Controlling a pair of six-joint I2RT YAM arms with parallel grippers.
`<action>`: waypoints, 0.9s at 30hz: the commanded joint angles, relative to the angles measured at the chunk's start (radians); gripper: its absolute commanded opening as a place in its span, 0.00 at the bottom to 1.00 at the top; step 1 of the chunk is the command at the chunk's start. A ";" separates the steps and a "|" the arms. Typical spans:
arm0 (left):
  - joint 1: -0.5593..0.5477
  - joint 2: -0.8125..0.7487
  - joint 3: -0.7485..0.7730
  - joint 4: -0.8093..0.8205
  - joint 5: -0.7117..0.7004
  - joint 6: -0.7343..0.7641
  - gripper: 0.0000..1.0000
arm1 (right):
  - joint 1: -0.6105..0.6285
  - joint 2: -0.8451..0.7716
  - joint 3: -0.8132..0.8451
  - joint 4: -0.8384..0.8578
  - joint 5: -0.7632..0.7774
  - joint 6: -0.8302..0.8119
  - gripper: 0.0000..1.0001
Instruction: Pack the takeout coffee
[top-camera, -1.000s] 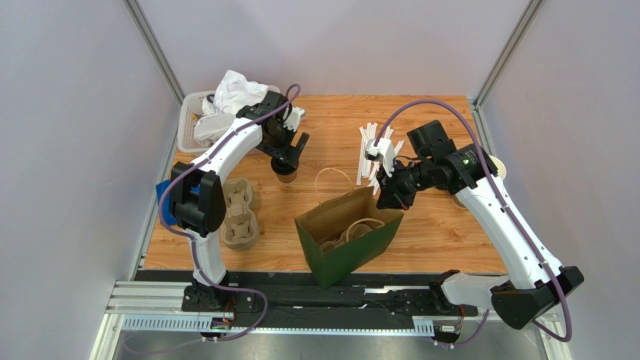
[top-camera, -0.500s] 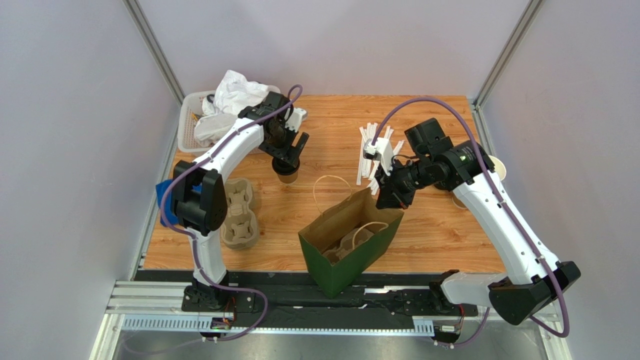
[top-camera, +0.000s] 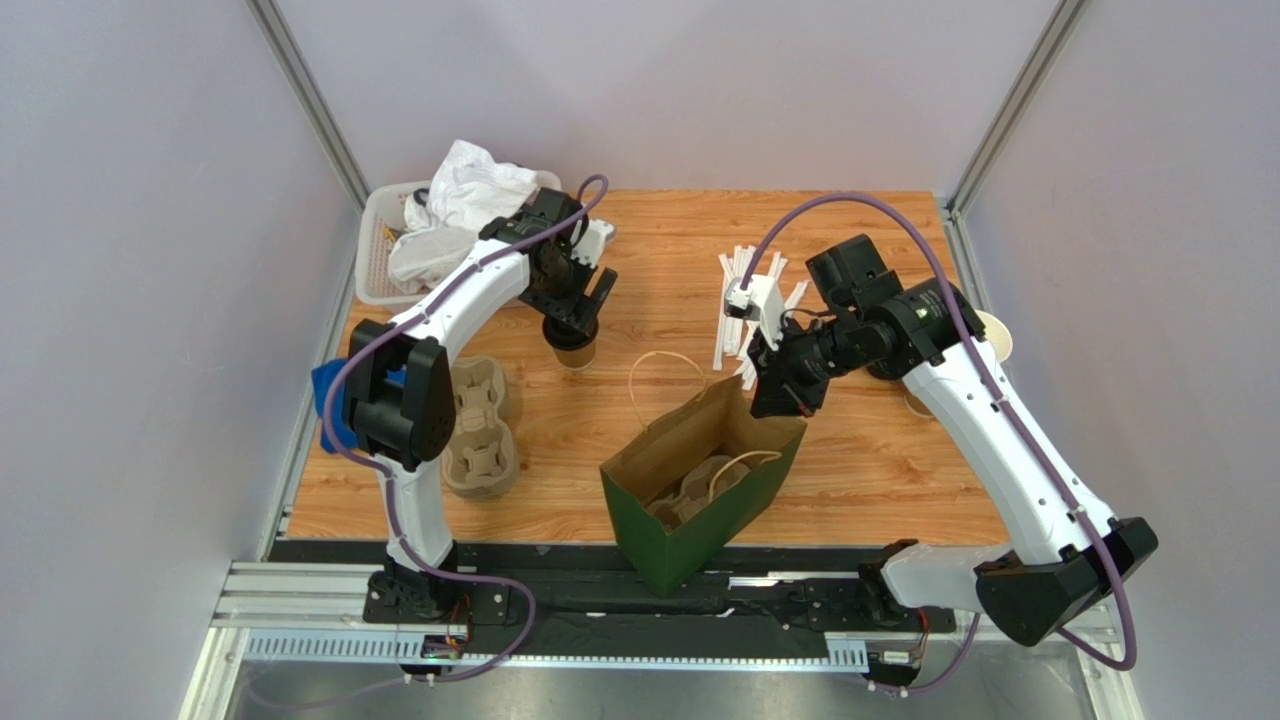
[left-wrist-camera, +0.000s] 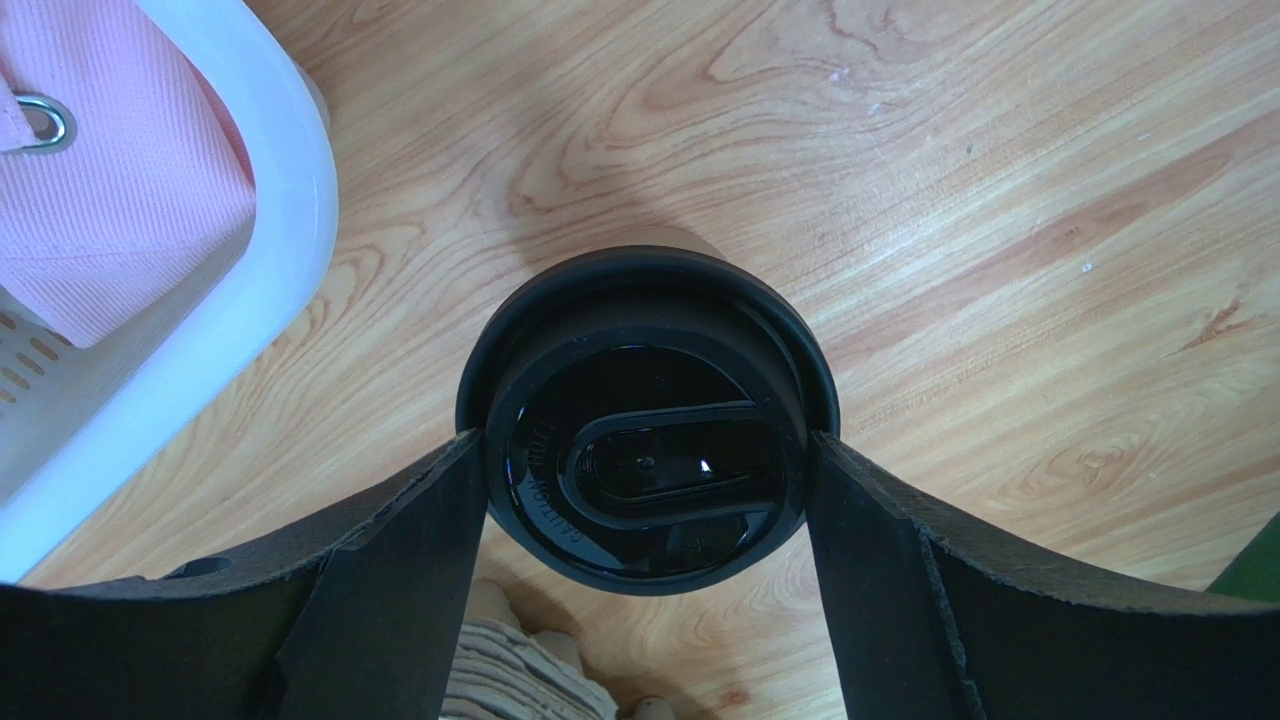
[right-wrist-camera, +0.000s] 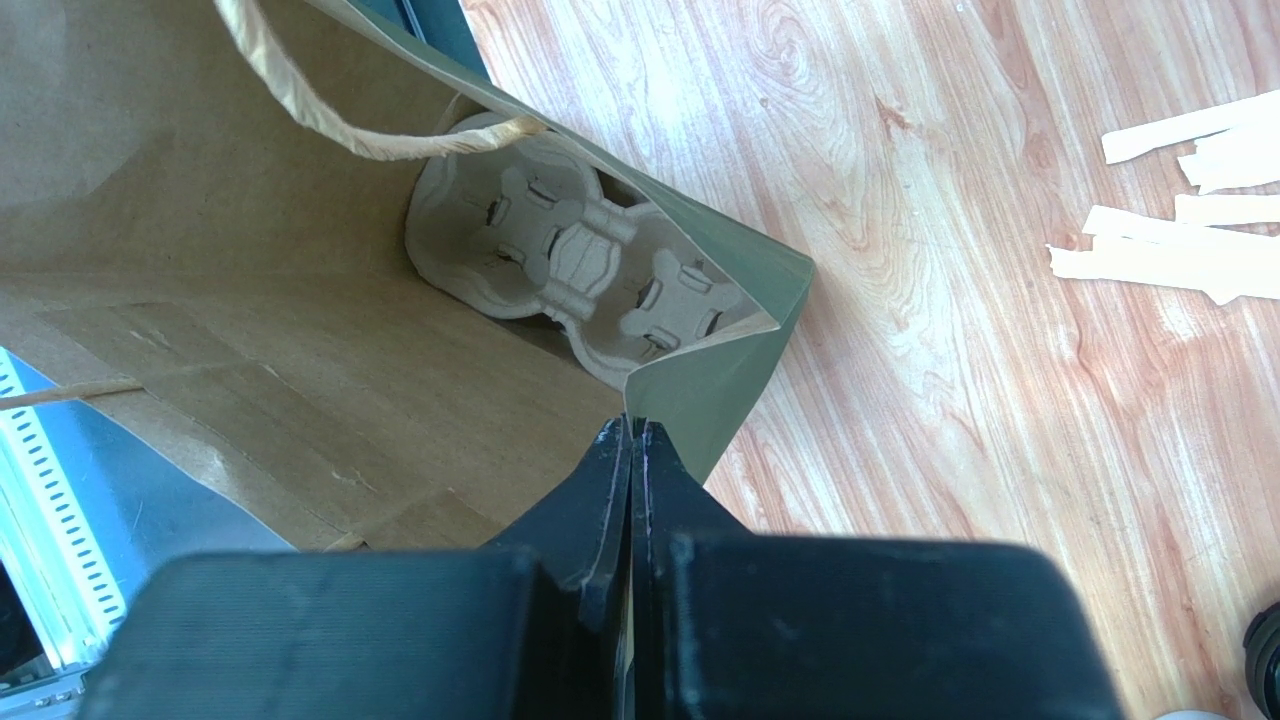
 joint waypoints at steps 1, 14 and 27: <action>0.001 0.042 -0.045 0.008 -0.013 0.015 0.81 | 0.005 0.001 0.033 -0.004 0.000 -0.023 0.00; 0.001 0.047 -0.097 -0.003 -0.001 0.026 0.56 | 0.005 0.008 0.028 0.008 0.002 -0.023 0.00; 0.001 -0.154 0.127 -0.144 0.158 -0.006 0.25 | 0.005 -0.044 -0.004 0.120 0.052 0.041 0.00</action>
